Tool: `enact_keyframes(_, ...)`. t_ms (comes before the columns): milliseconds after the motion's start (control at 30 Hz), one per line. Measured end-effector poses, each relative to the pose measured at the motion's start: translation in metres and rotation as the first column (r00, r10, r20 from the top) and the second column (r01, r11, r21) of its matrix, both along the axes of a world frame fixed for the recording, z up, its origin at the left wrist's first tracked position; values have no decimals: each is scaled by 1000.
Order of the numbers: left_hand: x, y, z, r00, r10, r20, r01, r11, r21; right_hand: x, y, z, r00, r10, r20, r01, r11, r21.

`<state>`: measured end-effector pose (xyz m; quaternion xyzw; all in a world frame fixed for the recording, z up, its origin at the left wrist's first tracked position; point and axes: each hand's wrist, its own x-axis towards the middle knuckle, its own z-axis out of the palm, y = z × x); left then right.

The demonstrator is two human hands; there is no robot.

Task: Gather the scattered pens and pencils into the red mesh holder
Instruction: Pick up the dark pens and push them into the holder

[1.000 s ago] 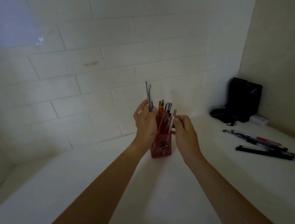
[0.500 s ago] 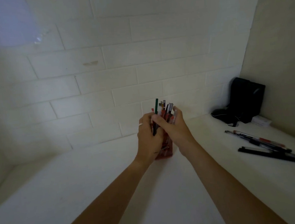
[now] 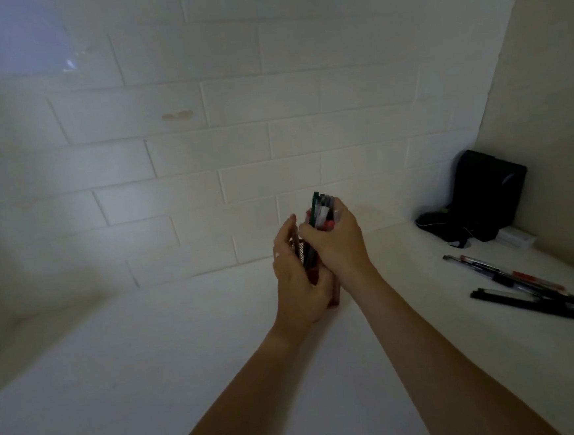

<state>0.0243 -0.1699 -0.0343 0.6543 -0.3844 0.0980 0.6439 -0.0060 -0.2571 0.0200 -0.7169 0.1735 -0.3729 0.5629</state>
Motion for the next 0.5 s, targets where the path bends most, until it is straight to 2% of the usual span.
enact_keyframes(100,5,0,-1,1000,12,23,-13,1000,24,-2,-2,-2,998,59,-11,-59,997,-45)
enact_keyframes(267,4,2,5,998,-9,59,7,999,32,-4,-8,4,963,166,-211,-191,976,-103)
enact_keyframes(367,4,3,10,997,-16,73,14,1000,16,-9,-12,6,932,238,-273,-260,965,-46)
enact_keyframes(500,5,2,11,992,3,126,-10,998,57,-32,-20,3,920,312,-238,-303,950,74)
